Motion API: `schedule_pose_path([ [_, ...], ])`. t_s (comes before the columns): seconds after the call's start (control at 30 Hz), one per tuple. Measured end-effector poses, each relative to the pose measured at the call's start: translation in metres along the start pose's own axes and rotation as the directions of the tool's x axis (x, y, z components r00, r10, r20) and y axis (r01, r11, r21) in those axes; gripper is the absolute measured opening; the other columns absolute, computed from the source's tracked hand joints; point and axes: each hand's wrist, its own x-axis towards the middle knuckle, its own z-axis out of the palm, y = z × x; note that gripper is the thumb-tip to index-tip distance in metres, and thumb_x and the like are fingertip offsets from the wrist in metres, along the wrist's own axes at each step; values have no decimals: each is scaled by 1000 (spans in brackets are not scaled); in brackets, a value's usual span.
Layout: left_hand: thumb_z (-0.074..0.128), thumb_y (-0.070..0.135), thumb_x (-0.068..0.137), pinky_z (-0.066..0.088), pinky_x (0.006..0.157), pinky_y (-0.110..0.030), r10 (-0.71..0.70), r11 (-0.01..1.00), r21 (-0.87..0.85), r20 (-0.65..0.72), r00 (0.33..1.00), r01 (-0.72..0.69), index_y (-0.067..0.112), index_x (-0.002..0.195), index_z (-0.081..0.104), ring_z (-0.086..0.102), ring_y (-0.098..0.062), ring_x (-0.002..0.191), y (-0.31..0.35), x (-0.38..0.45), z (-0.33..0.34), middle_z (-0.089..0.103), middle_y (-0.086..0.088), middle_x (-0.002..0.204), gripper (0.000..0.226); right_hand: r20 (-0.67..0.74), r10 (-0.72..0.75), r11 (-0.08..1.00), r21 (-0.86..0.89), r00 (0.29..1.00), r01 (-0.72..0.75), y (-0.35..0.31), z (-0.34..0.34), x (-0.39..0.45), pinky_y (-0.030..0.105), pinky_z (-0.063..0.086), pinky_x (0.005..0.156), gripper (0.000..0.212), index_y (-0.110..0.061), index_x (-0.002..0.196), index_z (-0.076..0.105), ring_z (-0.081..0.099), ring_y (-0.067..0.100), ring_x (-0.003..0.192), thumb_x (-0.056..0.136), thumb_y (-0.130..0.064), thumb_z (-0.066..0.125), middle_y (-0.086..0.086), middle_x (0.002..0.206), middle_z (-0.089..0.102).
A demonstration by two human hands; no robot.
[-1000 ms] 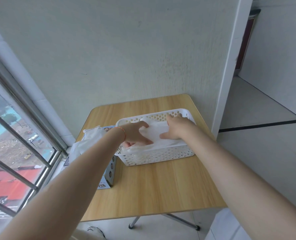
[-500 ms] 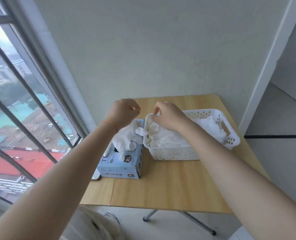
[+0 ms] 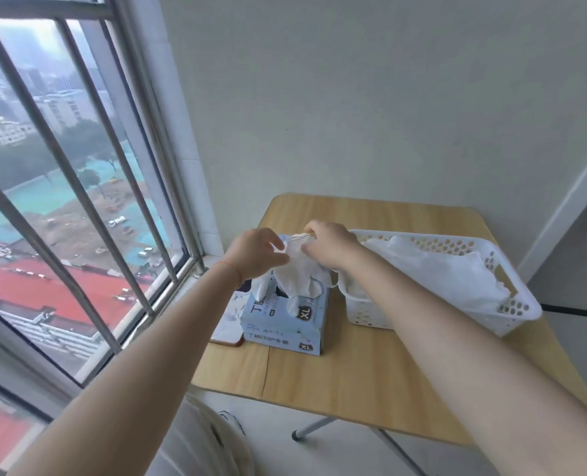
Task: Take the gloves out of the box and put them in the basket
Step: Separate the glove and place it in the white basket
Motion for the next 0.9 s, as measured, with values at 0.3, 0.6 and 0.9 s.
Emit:
schedule_pose_path([
  [0.3, 78, 34, 80, 44, 66, -26, 119, 941, -281, -241, 963, -187, 23, 86, 66, 53, -11, 69, 5, 4, -5, 57, 5, 76, 17, -283, -66, 906, 384, 957, 176, -12, -34, -16, 20, 37, 56, 4, -19, 89, 59, 52, 8, 71, 86, -19, 61, -8, 80, 57],
  [0.6, 67, 14, 88, 46, 61, -24, 70, 698, -687, -213, 975, -200, 21, 72, 68, 57, -14, 63, 60, -17, -43, 63, 3, 67, 17, -155, -151, 828, 519, 976, 210, -11, -69, -38, 21, 42, 75, 51, -21, 114, 51, 49, 8, 99, 75, -36, 80, -3, 114, 49],
  [0.9, 68, 29, 80, 43, 66, -30, 168, 661, -741, -11, 986, -121, 10, 86, 69, 55, -21, 70, 71, -25, -35, 60, -9, 78, 21, -361, -80, 849, 463, 929, 253, -20, -97, -56, 22, 37, 56, 18, -11, 71, 59, 43, 8, 58, 88, -20, 57, -9, 62, 49],
])
